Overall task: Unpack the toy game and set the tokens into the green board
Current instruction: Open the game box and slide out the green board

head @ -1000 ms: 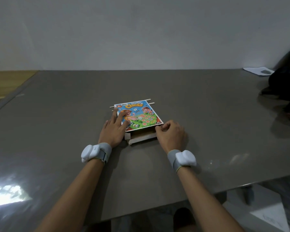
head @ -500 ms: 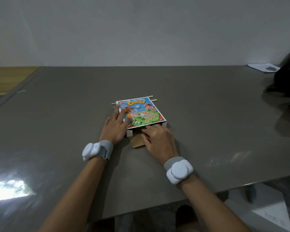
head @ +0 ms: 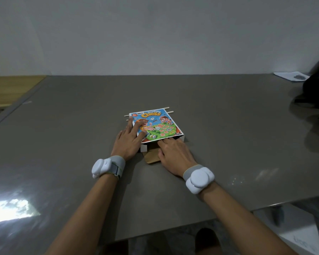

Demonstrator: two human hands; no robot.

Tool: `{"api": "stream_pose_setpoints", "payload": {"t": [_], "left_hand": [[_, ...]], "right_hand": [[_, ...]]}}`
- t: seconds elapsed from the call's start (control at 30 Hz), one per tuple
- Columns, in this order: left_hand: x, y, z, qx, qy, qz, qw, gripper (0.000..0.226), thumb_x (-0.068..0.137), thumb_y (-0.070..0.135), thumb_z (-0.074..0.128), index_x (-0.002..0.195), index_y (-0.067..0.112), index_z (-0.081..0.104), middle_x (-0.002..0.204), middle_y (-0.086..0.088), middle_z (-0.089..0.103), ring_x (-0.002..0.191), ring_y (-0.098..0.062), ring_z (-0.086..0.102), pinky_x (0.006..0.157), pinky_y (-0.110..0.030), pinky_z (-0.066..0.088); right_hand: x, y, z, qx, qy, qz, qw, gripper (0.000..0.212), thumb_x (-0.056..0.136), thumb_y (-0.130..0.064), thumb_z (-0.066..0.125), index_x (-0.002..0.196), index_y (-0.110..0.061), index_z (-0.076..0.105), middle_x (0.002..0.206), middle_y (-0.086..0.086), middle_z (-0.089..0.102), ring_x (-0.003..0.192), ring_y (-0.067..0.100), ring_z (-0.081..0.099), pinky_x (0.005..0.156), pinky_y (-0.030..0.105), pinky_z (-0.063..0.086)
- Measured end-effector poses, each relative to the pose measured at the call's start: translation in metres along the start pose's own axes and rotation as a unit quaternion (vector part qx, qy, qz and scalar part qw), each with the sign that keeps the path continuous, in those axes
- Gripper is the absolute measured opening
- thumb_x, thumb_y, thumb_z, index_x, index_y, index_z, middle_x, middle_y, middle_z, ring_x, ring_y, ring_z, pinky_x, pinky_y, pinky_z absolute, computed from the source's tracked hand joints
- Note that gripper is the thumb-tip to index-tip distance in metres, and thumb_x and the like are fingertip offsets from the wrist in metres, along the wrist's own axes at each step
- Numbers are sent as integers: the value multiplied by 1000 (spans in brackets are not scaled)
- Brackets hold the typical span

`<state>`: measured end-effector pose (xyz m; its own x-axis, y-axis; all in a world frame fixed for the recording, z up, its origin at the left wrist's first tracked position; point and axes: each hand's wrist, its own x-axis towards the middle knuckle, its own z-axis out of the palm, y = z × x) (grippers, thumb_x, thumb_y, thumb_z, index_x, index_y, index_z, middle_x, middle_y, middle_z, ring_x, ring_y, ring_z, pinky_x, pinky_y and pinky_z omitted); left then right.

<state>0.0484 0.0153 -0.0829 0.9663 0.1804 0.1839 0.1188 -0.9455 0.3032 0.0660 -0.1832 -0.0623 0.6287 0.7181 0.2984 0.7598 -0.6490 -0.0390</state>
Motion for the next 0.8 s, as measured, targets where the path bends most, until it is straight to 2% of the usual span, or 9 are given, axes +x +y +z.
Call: {"api": "stream_pose_setpoints", "payload": {"t": [0.1,0.2,0.27,0.33,0.4,0.57,0.63,0.8], "left_hand": [[1,0,0,3,2,2,1000,35,104,36,27,137,29,39,165,4,3,153,-18,-1,115,-46,27],[-2,0,-1,11,11,21,1000,29,104,33,28,126,30,46,163,10,7,152,-18,-8,114,-48,27],[-3,0,0,15,14,31,999,27,104,32,28,122,29,48,162,11,9,152,-19,-10,114,-49,28],[-3,0,0,7,9,22,1000,29,104,34,28,126,29,47,163,9,7,152,-19,-7,114,-50,28],[-3,1,-1,-22,1,1,1000,33,103,38,27,131,31,44,164,6,5,153,-18,-2,114,-51,27],[-5,2,-2,-40,2,-3,999,32,103,39,27,130,34,43,164,6,4,152,-16,1,115,-49,26],[-5,2,-3,-48,2,-10,999,34,103,40,27,133,33,42,165,5,4,152,-16,5,116,-49,25],[-8,2,-3,-32,-3,8,999,33,104,37,28,130,30,46,164,6,5,153,-17,0,116,-49,23]], "right_hand": [[1,-3,0,-15,0,9,1000,29,99,-29,40,116,-14,58,118,5,64,107,23,57,89,40,43],[2,-6,-3,-36,5,15,999,31,99,-32,39,112,-13,59,113,6,66,104,24,58,85,40,42],[-1,-7,-6,-44,11,9,999,32,99,-34,38,110,-13,60,109,6,66,100,24,60,77,37,41],[-5,-4,-9,-42,13,-1,999,32,100,-35,36,109,-12,58,106,6,65,95,23,60,66,33,37],[-10,-1,-12,-28,10,-15,999,32,100,-35,36,110,-12,56,106,5,64,93,23,60,61,30,34],[-21,11,-17,0,1,-22,1000,34,99,-39,38,111,-14,57,109,2,62,92,21,61,62,29,39],[-20,11,-19,3,7,-18,1000,35,98,-40,40,107,-14,61,104,2,65,88,21,62,62,29,42],[-28,9,-21,22,44,0,999,38,96,-44,42,92,-15,66,91,2,68,79,24,64,64,32,50]]}}
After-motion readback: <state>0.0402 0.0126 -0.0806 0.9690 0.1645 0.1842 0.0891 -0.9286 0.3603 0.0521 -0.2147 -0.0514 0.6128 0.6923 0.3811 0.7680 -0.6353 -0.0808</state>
